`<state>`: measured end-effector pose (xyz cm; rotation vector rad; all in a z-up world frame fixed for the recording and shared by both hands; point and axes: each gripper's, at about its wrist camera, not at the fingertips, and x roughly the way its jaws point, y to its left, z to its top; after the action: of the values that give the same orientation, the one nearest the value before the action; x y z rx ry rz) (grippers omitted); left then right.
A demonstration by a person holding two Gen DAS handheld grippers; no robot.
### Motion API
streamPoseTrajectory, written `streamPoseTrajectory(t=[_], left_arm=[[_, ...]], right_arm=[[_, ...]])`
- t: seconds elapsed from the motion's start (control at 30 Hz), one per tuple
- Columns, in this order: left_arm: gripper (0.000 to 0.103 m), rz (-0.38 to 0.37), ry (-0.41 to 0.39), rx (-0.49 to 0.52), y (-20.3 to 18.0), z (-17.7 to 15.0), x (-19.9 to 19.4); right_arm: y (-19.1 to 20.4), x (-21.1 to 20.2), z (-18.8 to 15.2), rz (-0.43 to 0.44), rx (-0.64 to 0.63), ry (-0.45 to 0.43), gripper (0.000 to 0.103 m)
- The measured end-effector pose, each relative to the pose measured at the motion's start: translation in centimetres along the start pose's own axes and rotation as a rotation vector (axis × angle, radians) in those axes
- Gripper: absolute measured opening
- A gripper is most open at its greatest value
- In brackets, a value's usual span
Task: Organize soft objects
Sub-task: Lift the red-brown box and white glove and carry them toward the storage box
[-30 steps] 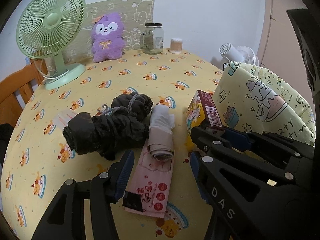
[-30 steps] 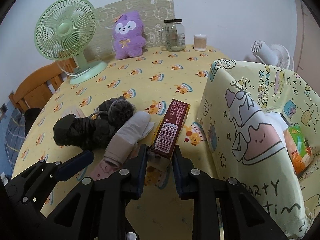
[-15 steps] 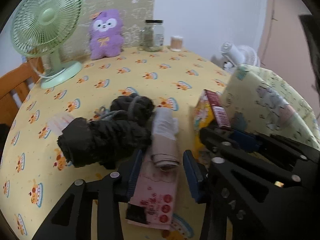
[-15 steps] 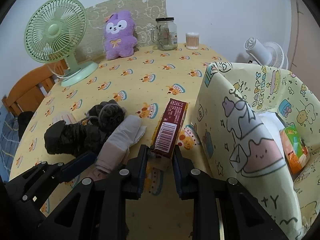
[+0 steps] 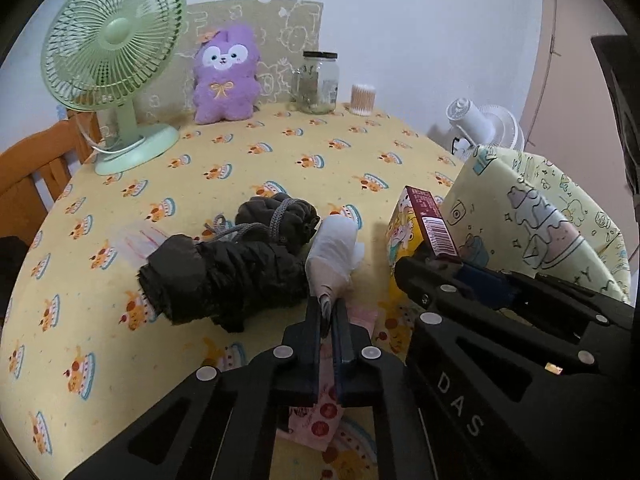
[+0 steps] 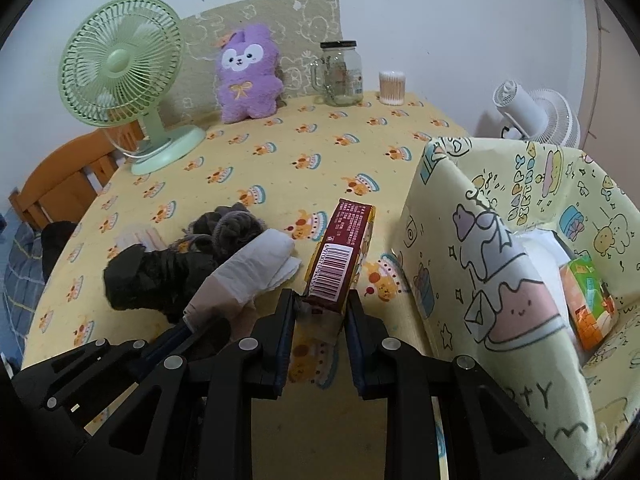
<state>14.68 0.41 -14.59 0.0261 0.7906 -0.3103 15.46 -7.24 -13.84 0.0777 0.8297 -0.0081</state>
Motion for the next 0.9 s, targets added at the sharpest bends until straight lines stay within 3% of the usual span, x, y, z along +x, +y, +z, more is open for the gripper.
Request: streamPoseTrajectory(t=[0.9], left_arm=[[0.001, 0.118, -0.147, -0.049, -1.1, 0.7, -9.3]], right_arm=[[1.9, -8.7, 1.1, 0.117, -0.076, -0.129, 0.026]])
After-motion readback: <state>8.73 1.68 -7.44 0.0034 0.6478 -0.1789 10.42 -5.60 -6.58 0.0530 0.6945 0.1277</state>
